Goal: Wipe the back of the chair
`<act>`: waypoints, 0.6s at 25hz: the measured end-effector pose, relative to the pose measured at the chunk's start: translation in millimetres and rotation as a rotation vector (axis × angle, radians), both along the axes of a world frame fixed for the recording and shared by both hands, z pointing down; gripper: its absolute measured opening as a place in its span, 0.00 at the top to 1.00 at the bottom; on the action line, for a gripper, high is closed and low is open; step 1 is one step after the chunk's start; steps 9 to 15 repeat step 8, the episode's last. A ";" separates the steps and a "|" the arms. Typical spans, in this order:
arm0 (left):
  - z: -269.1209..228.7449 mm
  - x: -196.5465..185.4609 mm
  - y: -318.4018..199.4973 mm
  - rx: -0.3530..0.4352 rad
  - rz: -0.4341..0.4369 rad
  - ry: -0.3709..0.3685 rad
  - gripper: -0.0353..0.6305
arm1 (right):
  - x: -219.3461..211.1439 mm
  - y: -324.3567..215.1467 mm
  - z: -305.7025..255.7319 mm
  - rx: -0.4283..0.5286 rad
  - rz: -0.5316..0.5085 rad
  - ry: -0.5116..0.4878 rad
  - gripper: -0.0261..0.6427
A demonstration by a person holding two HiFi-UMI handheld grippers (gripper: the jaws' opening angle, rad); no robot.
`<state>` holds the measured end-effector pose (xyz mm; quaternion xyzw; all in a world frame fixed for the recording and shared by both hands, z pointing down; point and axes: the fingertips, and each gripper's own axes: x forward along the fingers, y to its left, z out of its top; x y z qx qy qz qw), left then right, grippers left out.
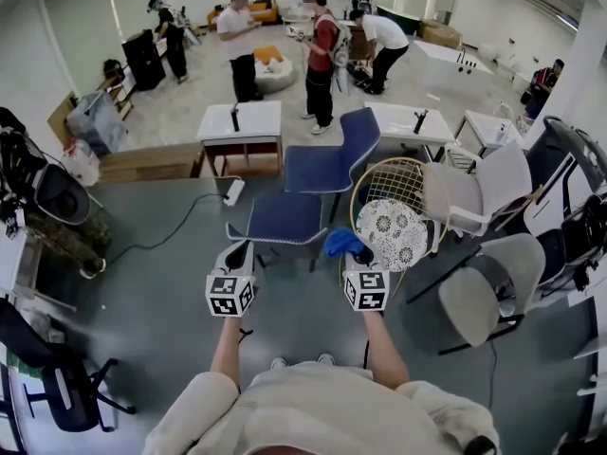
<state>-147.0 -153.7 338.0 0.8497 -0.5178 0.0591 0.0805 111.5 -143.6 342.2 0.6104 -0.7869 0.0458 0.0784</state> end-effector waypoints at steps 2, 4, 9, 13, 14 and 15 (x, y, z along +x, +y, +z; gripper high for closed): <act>1.6 -2.0 1.6 -0.002 0.000 0.003 0.95 | -3.1 1.8 0.8 0.002 0.001 0.002 0.89; 3.1 -2.8 3.9 -0.005 0.001 0.005 0.95 | -4.9 4.0 2.9 -0.001 -0.001 0.003 0.89; 0.2 1.1 1.3 0.001 0.001 0.005 0.95 | -2.9 1.5 2.5 0.000 -0.008 0.001 0.89; 0.2 1.1 1.3 0.001 0.001 0.005 0.95 | -2.9 1.5 2.5 0.000 -0.008 0.001 0.89; 0.2 1.1 1.3 0.001 0.001 0.005 0.95 | -2.9 1.5 2.5 0.000 -0.008 0.001 0.89; 0.2 1.1 1.3 0.001 0.001 0.005 0.95 | -2.9 1.5 2.5 0.000 -0.008 0.001 0.89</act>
